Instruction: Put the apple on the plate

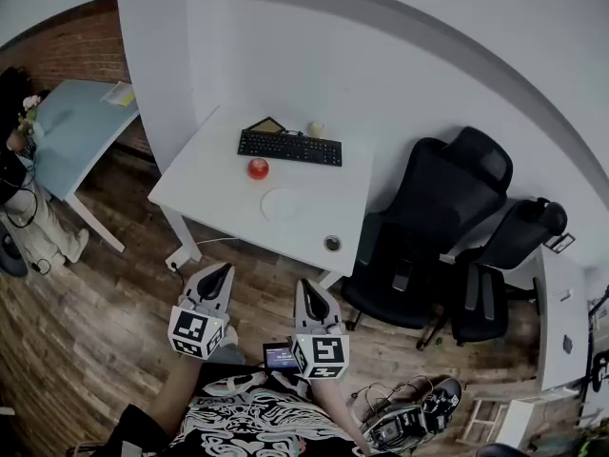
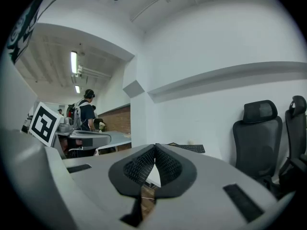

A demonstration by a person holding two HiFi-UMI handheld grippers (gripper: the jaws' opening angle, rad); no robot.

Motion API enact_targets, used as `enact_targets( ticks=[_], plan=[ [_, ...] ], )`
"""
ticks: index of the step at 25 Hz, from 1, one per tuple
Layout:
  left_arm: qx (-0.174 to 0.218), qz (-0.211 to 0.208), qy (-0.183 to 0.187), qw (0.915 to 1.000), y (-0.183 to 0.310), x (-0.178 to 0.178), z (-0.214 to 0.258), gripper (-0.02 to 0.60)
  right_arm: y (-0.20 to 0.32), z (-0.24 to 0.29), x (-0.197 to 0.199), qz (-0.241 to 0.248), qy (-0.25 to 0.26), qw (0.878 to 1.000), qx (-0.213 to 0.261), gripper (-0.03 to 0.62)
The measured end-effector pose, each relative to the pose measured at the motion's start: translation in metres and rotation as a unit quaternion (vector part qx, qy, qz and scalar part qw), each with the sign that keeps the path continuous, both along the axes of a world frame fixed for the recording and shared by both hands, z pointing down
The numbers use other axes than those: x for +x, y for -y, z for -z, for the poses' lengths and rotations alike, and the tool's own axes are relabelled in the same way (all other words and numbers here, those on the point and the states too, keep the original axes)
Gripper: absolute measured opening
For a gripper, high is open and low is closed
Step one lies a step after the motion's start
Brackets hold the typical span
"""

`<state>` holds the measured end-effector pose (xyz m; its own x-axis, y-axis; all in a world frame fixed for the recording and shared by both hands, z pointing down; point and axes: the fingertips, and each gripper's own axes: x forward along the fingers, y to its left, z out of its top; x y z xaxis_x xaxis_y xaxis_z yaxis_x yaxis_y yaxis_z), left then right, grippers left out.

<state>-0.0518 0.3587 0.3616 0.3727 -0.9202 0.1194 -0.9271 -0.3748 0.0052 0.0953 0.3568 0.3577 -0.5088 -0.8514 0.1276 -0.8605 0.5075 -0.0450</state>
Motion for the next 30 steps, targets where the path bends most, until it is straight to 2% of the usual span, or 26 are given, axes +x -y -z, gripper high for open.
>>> enact_targets(
  ticks=[5,10,17,23,30],
  plan=[
    [-0.001,-0.016,-0.021,0.9997,-0.005,0.008,0.001,0.014,-0.003,-0.003,0.005,0.005,0.004,1.0,0.001,0.028],
    [-0.004,-0.027,0.009,0.9996,-0.009,0.019,-0.005,0.014,-0.006,-0.006,0.012,-0.002,0.006,1.0,-0.005,0.028],
    [-0.004,-0.032,0.001,0.9995,0.004,0.022,-0.005,0.014,0.003,-0.007,0.022,-0.019,0.012,1.0,-0.004,0.028],
    [-0.014,-0.023,-0.002,0.9996,0.029,0.009,-0.016,0.014,0.026,-0.016,0.014,-0.019,0.005,1.0,-0.015,0.028],
    [-0.016,-0.013,-0.018,0.9996,0.092,-0.012,-0.026,0.014,0.078,-0.028,0.001,-0.024,-0.01,0.999,-0.024,0.028]
  ],
)
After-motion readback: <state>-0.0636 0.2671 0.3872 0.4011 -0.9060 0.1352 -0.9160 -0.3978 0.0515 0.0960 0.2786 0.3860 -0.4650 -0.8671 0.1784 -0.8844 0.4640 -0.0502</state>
